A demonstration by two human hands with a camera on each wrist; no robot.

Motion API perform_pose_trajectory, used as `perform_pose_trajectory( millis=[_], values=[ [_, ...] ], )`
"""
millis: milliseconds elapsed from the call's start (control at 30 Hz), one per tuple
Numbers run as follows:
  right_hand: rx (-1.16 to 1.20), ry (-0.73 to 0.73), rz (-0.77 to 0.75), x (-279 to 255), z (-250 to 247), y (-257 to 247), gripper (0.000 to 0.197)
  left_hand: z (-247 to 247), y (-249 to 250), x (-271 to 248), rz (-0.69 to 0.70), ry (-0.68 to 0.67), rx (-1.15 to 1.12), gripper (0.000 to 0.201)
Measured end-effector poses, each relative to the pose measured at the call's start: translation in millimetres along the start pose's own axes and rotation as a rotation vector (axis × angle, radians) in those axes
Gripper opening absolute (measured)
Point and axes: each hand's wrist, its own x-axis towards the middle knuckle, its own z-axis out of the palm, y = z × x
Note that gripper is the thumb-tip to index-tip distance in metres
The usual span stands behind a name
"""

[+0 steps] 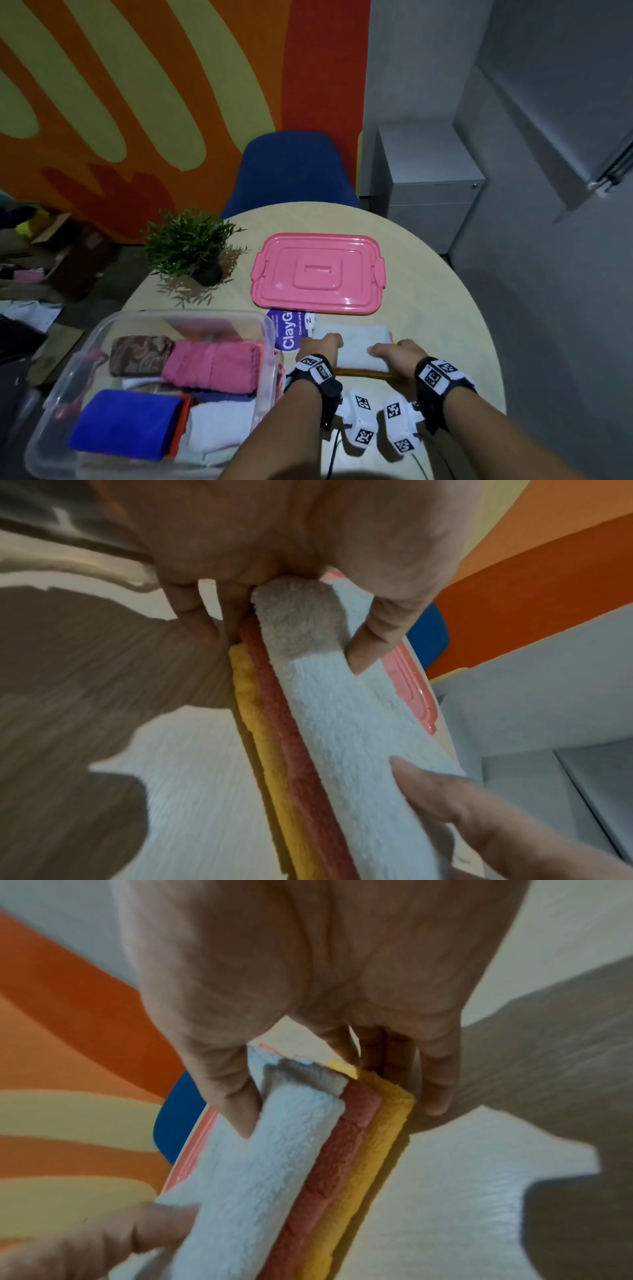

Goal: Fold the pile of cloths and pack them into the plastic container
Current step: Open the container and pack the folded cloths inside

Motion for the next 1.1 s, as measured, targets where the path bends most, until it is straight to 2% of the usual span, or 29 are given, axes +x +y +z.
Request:
perform_pose_trajectory(
  millis=[67,133,233,333,400,467,567,600,667,733,767,867,900,1000,1100],
  values=[
    [0.091,-0.028,0.034,1.9,-6.3,9.2,0.073,-0.8,-2.6,-5.9,-0.018,-0.042,-0.007,0.085],
    [0.220,-0.049,0.052,0.2,-10.3,19.1,0.059,2.7,-6.1,-9.6,-0.037,-0.120,-0.040,0.088],
    [0.427,-0.084,0.095,-7.4,-11.0,33.9,0.059,20.0,-21.3,-1.3,-0.033,-0.252,-0.001,0.094],
    [0.535,-0.081,0.051,-31.0,-17.2,33.9,0.022,49.7,-43.1,33.3,-0.035,-0.318,-0.018,0.103],
    [0.561,-0.095,0.041,-51.1,-28.0,28.0,0.027,57.2,-37.9,30.6,-0.023,-0.373,-0.020,0.100],
    [0.574,-0.089,0.020,-75.4,-41.0,15.6,0.036,28.4,-3.8,-31.1,0.022,-0.432,-0.007,0.091],
    [0.648,-0.005,-0.102,-110.2,-57.6,-8.5,0.044,-11.5,37.5,-84.0,0.126,-0.537,-0.021,0.051],
    [0.682,0.001,-0.142,-123.8,-58.8,-19.9,0.041,-23.9,48.9,-90.7,0.147,-0.547,-0.030,0.050],
    [0.744,-0.021,-0.223,-145.2,-58.0,-42.5,0.038,-53.2,69.1,-96.2,0.205,-0.573,-0.055,0.073],
    [0.816,-0.041,-0.289,-166.6,-45.6,-69.5,0.045,-85.6,83.8,-94.4,0.209,-0.614,-0.086,0.093],
    [0.846,-0.059,-0.326,-175.1,-36.6,-82.5,0.048,-107.0,89.8,-98.4,0.219,-0.665,-0.081,0.092],
    [0.856,-0.099,-0.425,-197.7,-1.2,-117.6,0.048,-182.6,98.2,-109.9,0.317,-0.704,-0.076,0.062],
    [0.824,-0.141,-0.459,-204.7,13.5,-127.8,0.046,-208.3,94.5,-106.1,0.336,-0.720,-0.062,0.064],
    [0.623,-0.239,-0.500,-214.9,62.6,-147.7,0.045,-273.8,73.9,-90.2,0.351,-0.712,0.016,0.073],
    [0.374,-0.259,-0.470,-208.4,107.4,-149.0,0.062,-320.2,42.6,-74.3,0.309,-0.684,0.178,0.048]
  ],
)
